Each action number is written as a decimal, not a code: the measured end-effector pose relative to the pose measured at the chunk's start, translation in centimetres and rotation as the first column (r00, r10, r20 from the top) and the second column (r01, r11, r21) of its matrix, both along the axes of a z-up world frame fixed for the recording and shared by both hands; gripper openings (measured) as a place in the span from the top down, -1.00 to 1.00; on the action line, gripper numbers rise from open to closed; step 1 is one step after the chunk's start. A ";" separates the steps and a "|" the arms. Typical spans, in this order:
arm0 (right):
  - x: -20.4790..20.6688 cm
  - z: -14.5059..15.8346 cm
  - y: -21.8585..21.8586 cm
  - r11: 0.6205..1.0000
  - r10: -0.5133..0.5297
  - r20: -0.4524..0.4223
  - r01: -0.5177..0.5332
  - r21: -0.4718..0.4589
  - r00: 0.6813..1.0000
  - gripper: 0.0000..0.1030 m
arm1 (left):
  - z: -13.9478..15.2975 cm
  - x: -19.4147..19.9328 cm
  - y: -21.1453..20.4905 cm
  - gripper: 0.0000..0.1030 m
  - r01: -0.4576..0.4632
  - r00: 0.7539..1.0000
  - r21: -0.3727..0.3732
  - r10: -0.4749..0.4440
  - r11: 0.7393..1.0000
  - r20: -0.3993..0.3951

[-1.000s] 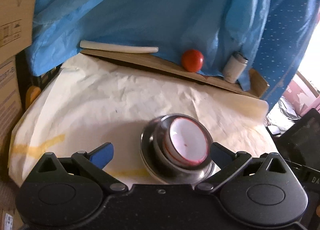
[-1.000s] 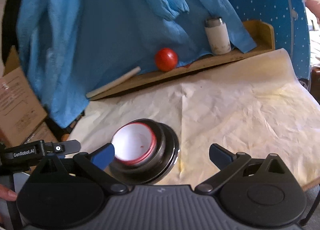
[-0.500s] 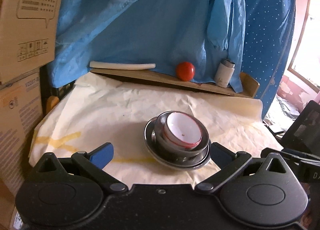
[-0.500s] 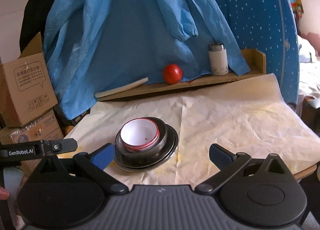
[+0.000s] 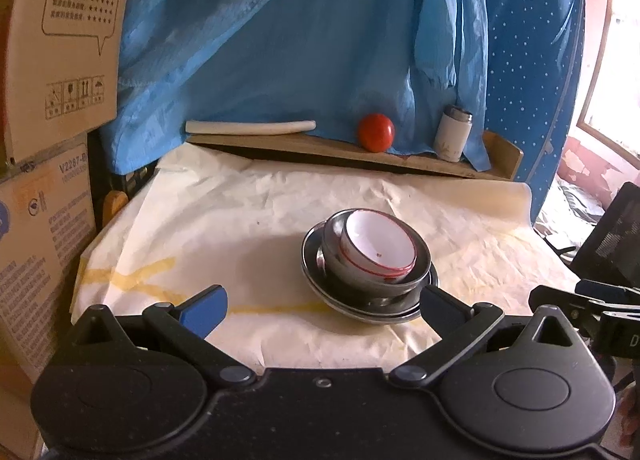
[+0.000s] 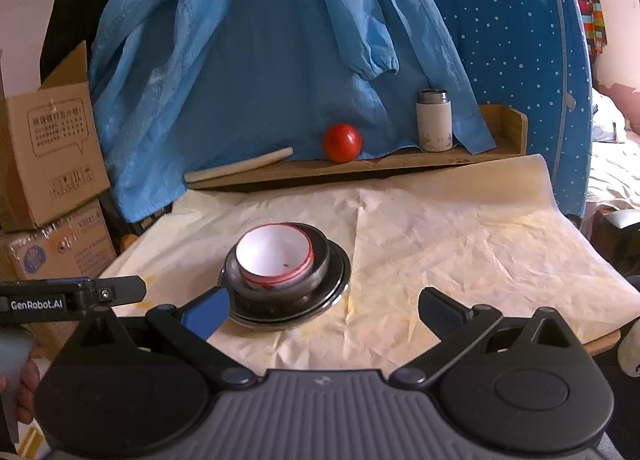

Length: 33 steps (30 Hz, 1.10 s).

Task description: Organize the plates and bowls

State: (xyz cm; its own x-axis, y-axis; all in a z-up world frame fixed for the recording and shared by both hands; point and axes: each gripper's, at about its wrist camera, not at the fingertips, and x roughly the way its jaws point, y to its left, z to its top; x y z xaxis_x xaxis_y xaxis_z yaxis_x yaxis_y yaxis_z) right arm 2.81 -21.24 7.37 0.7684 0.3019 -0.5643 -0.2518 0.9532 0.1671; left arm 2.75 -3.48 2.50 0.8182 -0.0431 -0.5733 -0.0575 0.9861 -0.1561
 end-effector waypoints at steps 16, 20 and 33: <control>-0.3 -0.8 1.2 0.999 -0.046 -0.028 0.046 -0.010 0.999 -1.00 | -1.7 0.9 1.5 -0.98 0.061 0.997 0.020 -0.060 0.998 -0.041; -0.3 -0.9 1.6 0.999 -0.048 -0.033 0.047 -0.024 0.998 -1.00 | -1.8 0.8 1.9 -0.98 0.063 0.997 0.017 -0.062 0.998 -0.043; -0.2 -1.4 2.0 0.997 -0.056 -0.062 0.053 -0.047 0.996 -1.00 | -2.0 0.6 2.4 -0.98 0.051 0.997 0.011 -0.051 0.999 -0.058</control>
